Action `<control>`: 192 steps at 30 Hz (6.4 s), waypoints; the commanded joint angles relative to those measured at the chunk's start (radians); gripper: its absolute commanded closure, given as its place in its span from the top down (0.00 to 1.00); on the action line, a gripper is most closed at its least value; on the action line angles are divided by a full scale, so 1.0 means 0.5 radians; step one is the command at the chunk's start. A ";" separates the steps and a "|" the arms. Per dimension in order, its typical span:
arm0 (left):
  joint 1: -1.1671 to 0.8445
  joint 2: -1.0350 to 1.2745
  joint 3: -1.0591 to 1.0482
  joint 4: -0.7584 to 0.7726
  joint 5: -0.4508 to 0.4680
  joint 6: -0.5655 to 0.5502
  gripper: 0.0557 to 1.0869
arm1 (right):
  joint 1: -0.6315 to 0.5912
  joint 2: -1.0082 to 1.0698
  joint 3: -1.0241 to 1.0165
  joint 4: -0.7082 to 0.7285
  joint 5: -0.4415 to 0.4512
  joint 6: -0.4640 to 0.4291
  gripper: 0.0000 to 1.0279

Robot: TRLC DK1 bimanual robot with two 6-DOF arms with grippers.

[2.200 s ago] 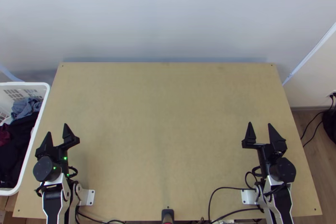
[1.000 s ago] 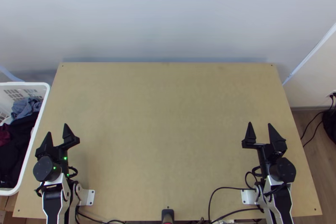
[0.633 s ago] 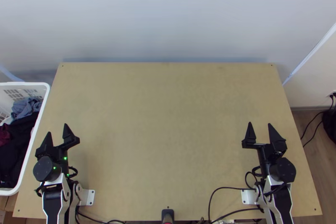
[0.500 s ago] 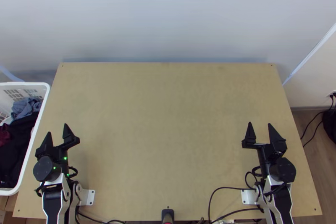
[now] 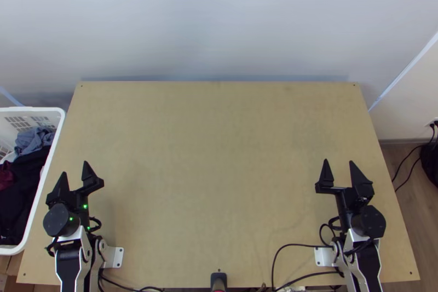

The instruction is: Fold the t-shirt

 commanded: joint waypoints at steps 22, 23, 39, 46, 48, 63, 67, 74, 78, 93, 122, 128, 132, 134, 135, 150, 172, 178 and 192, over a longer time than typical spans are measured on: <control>0.039 -0.012 -0.059 -0.122 -0.081 0.359 0.96 | -0.009 -0.012 -0.016 -0.032 0.004 0.026 0.96; 0.067 -0.012 -0.059 -0.119 -0.084 0.399 0.96 | -0.009 -0.012 -0.016 -0.032 0.004 0.026 0.96; 0.346 0.344 0.540 -0.076 -0.087 0.556 0.96 | -0.009 -0.012 -0.016 -0.032 0.004 0.026 0.96; 0.763 1.126 1.172 -0.462 -0.038 0.316 0.96 | -0.009 -0.012 -0.016 -0.032 0.004 0.026 0.96; 0.883 1.304 1.298 -0.555 0.030 0.313 0.96 | -0.009 -0.012 -0.016 -0.032 0.004 0.026 0.96; 1.711 2.755 1.985 -0.901 0.625 0.525 0.96 | -0.009 -0.012 -0.016 -0.032 0.004 0.026 0.96; 1.812 3.050 2.129 -0.938 0.622 0.568 0.95 | -0.009 -0.012 -0.016 -0.032 0.004 0.026 0.96; 1.886 3.372 2.288 -0.917 0.573 0.688 0.95 | -0.009 -0.012 -0.016 -0.032 0.004 0.026 0.96; 1.923 3.565 2.331 -0.794 0.527 0.758 0.79 | -0.009 -0.012 -0.016 -0.032 0.004 0.026 0.96; 1.944 4.084 2.540 -0.683 0.481 0.921 0.66 | -0.009 -0.012 -0.016 -0.032 0.004 0.026 0.96; 1.997 3.780 2.666 -0.637 0.557 0.994 0.04 | -0.009 -0.012 -0.016 -0.032 0.004 0.026 0.96; 1.975 3.332 2.715 -0.634 0.557 0.893 0.04 | -0.009 -0.012 -0.016 -0.032 0.004 0.026 0.96; 1.947 3.121 2.785 -0.628 0.557 0.810 0.04 | -0.009 -0.012 -0.016 -0.032 0.004 0.026 0.96; 1.944 3.038 2.847 -0.625 0.557 0.746 0.04 | -0.009 -0.012 -0.016 -0.032 0.004 0.026 0.96; 1.938 2.995 2.871 -0.616 0.557 0.715 0.04 | -0.009 -0.012 -0.016 -0.032 0.004 0.026 0.96; 1.923 2.722 3.289 -0.588 0.557 0.396 0.04 | -0.009 -0.012 -0.016 -0.032 0.004 0.026 0.96; -0.314 2.280 3.467 -1.113 -0.240 0.384 0.03 | -0.009 -0.012 -0.016 -0.032 0.004 0.026 0.96; -1.255 2.449 3.534 -1.104 -0.654 0.362 0.03 | -0.009 -0.012 -0.016 -0.032 0.004 0.026 0.96; -2.078 3.022 2.917 -0.760 -0.636 -0.003 0.03 | -0.009 -0.012 -0.016 -0.032 0.004 0.026 0.96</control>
